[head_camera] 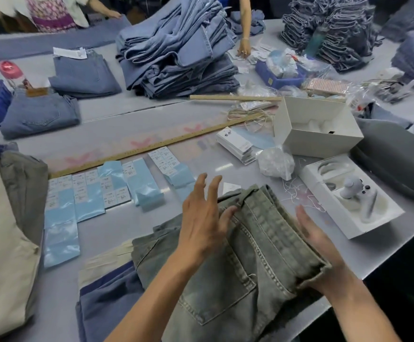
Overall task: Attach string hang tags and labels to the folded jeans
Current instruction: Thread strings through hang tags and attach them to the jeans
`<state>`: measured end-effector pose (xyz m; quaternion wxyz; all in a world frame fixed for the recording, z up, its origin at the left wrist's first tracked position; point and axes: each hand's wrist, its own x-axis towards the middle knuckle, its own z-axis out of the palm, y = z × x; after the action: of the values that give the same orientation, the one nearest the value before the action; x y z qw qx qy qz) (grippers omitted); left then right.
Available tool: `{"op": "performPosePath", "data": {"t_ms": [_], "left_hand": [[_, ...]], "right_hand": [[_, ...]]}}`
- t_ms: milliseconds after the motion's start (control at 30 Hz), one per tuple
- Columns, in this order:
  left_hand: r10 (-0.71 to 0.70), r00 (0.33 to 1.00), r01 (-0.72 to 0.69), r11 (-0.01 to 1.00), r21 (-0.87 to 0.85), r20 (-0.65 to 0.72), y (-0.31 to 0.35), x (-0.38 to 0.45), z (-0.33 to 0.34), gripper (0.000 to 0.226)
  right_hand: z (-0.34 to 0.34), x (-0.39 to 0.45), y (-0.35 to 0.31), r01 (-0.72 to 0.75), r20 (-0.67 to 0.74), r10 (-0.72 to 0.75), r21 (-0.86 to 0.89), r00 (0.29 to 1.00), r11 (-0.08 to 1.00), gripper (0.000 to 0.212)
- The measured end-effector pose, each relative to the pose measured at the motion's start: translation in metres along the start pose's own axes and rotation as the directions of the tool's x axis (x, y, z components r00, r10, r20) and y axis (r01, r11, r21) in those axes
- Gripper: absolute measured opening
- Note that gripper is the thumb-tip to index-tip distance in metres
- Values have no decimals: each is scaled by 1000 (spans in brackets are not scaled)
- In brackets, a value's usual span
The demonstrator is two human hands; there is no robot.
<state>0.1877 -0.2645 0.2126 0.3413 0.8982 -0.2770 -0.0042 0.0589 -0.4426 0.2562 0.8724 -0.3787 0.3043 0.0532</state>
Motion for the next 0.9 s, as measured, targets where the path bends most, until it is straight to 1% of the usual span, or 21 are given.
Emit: {"op": "performPosePath", "data": {"t_ms": [67, 133, 200, 233, 267, 300, 333, 367, 400, 433, 467, 500, 533, 567, 633, 667, 700, 800, 833, 867, 900], "left_hand": [[53, 998, -52, 998, 34, -23, -9, -17, 16, 60], [126, 992, -126, 987, 99, 3, -10, -46, 38, 54], [160, 985, -169, 975, 147, 70, -6, -80, 61, 53], [154, 984, -167, 973, 159, 87, -5, -91, 69, 53], [144, 985, -159, 973, 167, 100, -5, -96, 73, 54], [140, 985, -155, 974, 165, 98, -7, -96, 75, 54], [132, 988, -145, 974, 174, 83, -10, -94, 75, 54], [132, 988, -144, 974, 173, 79, -12, -91, 74, 54], [139, 986, -154, 972, 176, 91, -13, -90, 73, 54], [150, 982, -168, 969, 179, 111, -12, -91, 72, 54], [155, 981, -173, 969, 175, 115, -11, -93, 72, 54], [154, 982, -171, 970, 173, 109, -11, -94, 73, 54], [146, 983, -163, 973, 166, 108, -12, -94, 75, 54], [146, 985, -161, 972, 172, 95, -13, -94, 75, 54], [154, 986, -163, 974, 159, 66, -16, -95, 72, 54], [158, 986, -163, 974, 154, 49, -16, -95, 70, 54], [154, 987, -157, 977, 143, 38, -16, -92, 70, 53], [54, 999, -54, 997, 61, -2, 2, -70, 58, 46], [42, 999, -41, 998, 37, -15, 12, -55, 54, 45], [70, 997, -69, 997, 30, -13, 25, -39, 51, 46], [138, 990, -138, 990, 41, 5, 38, -23, 50, 47]], "right_hand": [[-12, -11, -21, 249, -234, -300, -224, 925, 942, 47], [-23, -19, -43, 499, -302, -620, -390, 724, 774, 31], [-25, -21, -54, 578, -219, -862, -663, 457, 475, 27], [-22, -19, -53, 560, -69, -923, -777, 378, 287, 29], [-16, -14, -45, 496, 109, -921, -862, 374, 99, 34], [-14, -5, -31, 364, 255, -850, -928, 462, -80, 42], [-14, 5, -11, 221, 337, -716, -941, 611, -254, 52], [-21, 15, 13, 114, 330, -555, -915, 763, -387, 59], [-32, 21, 30, 32, 228, -413, -903, 882, -429, 62], [-43, 22, 39, 21, 166, -361, -928, 918, -373, 60], [-53, 18, 40, 60, 147, -395, -973, 907, -223, 53], [-62, 14, 37, 75, 124, -501, -990, 857, -116, 42], [-67, 8, 36, 52, 101, -591, -994, 801, -99, 30], [-70, 0, 36, -2, 103, -665, -988, 740, -156, 22], [-66, -15, 41, -23, 195, -782, -966, 592, -259, 22], [-64, -22, 47, -12, 236, -800, -957, 551, -290, 25], [-58, -30, 51, 13, 202, -798, -972, 568, -237, 26], [-55, -44, 48, -7, -141, -665, -980, 733, 200, 63], [-56, -46, 40, -73, -215, -583, -964, 783, 258, 73], [-55, -47, 30, -127, -243, -528, -961, 813, 247, 79], [-54, -47, 21, -162, -231, -494, -970, 838, 179, 77]]}}
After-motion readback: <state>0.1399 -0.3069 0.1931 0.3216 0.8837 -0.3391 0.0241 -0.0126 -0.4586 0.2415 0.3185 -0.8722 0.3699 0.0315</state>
